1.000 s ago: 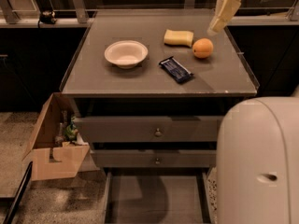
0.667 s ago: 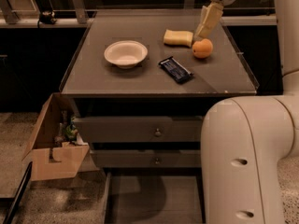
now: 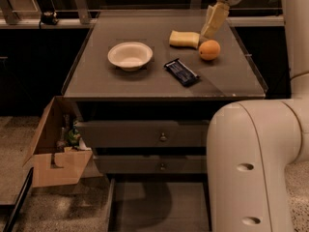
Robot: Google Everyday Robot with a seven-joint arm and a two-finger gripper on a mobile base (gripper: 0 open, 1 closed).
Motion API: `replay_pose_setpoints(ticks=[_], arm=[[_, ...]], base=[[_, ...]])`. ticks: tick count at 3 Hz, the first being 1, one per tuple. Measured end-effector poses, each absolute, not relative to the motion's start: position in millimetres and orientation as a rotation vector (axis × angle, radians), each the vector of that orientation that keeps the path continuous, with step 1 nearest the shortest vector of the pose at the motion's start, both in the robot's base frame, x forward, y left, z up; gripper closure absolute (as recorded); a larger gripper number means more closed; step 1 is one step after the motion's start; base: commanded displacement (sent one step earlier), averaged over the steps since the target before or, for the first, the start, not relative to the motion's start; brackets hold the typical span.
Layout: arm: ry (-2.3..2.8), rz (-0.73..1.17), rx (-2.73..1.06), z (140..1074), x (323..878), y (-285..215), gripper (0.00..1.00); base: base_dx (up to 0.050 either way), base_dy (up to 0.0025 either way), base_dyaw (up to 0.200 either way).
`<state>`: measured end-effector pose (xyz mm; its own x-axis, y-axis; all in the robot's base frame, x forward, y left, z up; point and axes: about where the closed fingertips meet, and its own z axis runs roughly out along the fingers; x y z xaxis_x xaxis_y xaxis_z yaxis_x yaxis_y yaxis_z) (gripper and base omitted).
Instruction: Place sponge into bottom drawer
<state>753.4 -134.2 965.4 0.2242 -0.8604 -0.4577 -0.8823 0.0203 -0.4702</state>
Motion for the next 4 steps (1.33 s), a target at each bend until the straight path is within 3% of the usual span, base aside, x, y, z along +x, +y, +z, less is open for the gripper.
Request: replay_pose_setpoints(ticks=[3,4], arm=[[1.598,-0.005,-1.799,933,785,-140,0.00],[1.598,-0.005,-1.799,933,785,-140,0.00]], base=[[0.000,0.00000,0.000],[0.050,0.00002,0.000]])
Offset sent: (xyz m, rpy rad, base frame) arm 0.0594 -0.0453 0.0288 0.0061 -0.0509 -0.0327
